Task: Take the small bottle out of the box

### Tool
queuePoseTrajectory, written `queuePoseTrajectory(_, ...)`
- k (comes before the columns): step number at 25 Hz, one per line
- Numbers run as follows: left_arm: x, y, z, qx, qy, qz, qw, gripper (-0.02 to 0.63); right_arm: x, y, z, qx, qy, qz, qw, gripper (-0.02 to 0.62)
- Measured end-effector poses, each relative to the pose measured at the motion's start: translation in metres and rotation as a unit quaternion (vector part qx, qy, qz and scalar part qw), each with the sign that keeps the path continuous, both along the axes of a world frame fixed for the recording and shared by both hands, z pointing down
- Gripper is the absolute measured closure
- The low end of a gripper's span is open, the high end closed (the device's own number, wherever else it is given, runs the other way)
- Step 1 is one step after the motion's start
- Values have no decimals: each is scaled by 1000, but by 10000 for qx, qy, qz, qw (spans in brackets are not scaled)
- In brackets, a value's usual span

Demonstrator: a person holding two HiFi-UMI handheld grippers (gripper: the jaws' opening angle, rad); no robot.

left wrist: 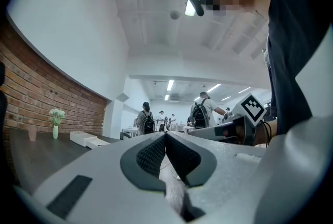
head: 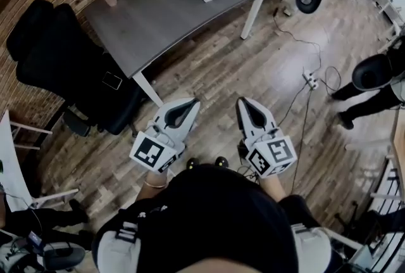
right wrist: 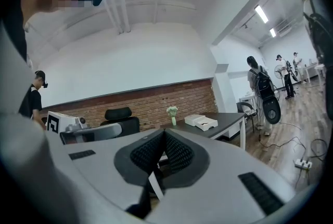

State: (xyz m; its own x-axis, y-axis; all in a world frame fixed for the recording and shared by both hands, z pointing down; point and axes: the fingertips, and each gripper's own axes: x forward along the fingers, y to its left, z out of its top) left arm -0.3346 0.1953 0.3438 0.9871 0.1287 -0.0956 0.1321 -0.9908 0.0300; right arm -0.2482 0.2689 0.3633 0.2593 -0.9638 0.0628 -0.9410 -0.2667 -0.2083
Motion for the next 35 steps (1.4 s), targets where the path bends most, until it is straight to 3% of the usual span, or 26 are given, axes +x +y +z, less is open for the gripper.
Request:
queuePoseTrajectory(9, 11, -13, 1, -54, 66, 424, 9991, 603, 5, -1, 0, 18, 55, 469, 9989, 597)
queuePoseTrajectory(21, 10, -31, 20, -134, -65, 661, 9977, 603, -5, -6, 17, -58, -112, 704, 9974, 597)
queuePoseTrajectory(27, 20, -37, 23, -128, -183, 552, 9982, 603, 11, -15, 17, -18, -137, 599, 9981, 597)
queuePoseTrajectory(35, 61, -49, 24, -41, -297, 112, 9995, 604, 67, -33, 17, 114, -169, 242, 9995, 595)
